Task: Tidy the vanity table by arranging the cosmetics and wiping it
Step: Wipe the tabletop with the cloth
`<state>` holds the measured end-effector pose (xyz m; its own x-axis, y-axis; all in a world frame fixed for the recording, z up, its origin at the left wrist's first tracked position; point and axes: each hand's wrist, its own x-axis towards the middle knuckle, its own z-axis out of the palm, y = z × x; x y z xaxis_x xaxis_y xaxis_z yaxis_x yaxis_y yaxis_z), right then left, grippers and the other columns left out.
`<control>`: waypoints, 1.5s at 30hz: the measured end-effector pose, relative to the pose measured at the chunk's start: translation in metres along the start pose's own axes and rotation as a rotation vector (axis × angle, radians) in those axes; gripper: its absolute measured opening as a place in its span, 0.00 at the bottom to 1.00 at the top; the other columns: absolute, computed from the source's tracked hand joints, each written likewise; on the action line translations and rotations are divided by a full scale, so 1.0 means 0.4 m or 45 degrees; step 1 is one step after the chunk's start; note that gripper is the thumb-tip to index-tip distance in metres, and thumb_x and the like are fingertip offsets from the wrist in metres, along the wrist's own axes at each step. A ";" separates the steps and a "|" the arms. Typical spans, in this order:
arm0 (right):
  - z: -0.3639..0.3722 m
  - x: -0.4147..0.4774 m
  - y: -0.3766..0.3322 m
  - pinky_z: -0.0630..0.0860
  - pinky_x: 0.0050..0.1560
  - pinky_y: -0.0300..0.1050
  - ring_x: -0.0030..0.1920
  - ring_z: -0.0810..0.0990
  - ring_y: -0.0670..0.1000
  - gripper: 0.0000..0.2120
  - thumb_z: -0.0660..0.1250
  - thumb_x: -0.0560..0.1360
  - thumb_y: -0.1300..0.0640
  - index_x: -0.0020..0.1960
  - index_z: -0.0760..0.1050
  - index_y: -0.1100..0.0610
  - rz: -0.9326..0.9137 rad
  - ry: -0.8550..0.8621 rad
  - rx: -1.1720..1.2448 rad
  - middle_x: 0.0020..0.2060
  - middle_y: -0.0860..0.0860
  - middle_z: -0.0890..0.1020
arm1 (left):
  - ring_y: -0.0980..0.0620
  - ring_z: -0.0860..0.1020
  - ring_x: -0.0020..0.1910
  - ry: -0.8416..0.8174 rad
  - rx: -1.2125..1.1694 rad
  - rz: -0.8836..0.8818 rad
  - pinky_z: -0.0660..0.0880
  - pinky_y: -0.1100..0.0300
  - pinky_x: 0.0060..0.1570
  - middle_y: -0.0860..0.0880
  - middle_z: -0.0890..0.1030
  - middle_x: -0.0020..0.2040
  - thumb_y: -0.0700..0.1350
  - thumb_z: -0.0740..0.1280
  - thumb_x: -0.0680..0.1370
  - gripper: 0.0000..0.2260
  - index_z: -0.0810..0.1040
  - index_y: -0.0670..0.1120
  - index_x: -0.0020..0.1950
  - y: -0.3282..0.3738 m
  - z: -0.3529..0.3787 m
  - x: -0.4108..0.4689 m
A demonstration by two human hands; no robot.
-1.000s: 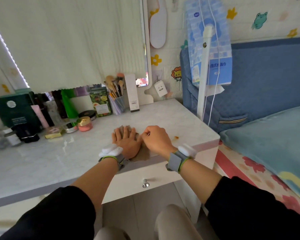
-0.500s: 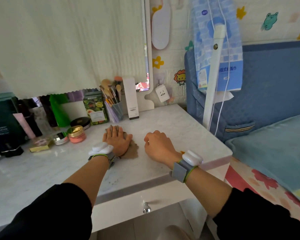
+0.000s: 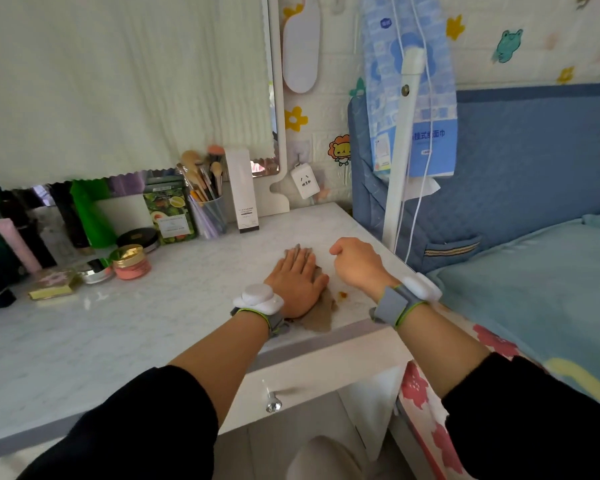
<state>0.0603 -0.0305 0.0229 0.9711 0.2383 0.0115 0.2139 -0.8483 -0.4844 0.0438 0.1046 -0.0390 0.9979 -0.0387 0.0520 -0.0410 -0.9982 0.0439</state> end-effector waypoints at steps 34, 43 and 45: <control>-0.022 0.137 0.085 0.67 0.65 0.50 0.66 0.70 0.62 0.18 0.53 0.80 0.63 0.68 0.68 0.65 -0.014 -0.103 -0.101 0.67 0.62 0.71 | 0.48 0.41 0.78 0.024 -0.092 -0.289 0.40 0.52 0.76 0.46 0.45 0.79 0.60 0.44 0.81 0.30 0.46 0.44 0.79 -0.019 0.017 0.179; 0.014 0.183 0.048 0.66 0.48 0.44 0.57 0.76 0.60 0.07 0.55 0.79 0.65 0.46 0.70 0.61 -0.048 -0.135 -0.224 0.60 0.62 0.76 | 0.48 0.40 0.78 -0.024 -0.049 -0.255 0.40 0.53 0.76 0.45 0.44 0.79 0.61 0.44 0.82 0.31 0.45 0.44 0.79 -0.096 -0.003 0.168; 0.023 0.204 0.051 0.66 0.47 0.43 0.50 0.75 0.57 0.10 0.54 0.79 0.65 0.40 0.69 0.59 -0.045 -0.123 -0.252 0.58 0.61 0.77 | 0.48 0.41 0.78 -0.005 -0.046 -0.258 0.40 0.53 0.76 0.45 0.45 0.79 0.61 0.44 0.81 0.31 0.46 0.44 0.79 -0.115 0.001 0.203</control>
<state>0.1430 -0.0242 0.0059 0.9501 0.3056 -0.0626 0.2734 -0.9125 -0.3042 0.1269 0.1474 -0.0370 0.9861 0.1627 0.0343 0.1591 -0.9832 0.0890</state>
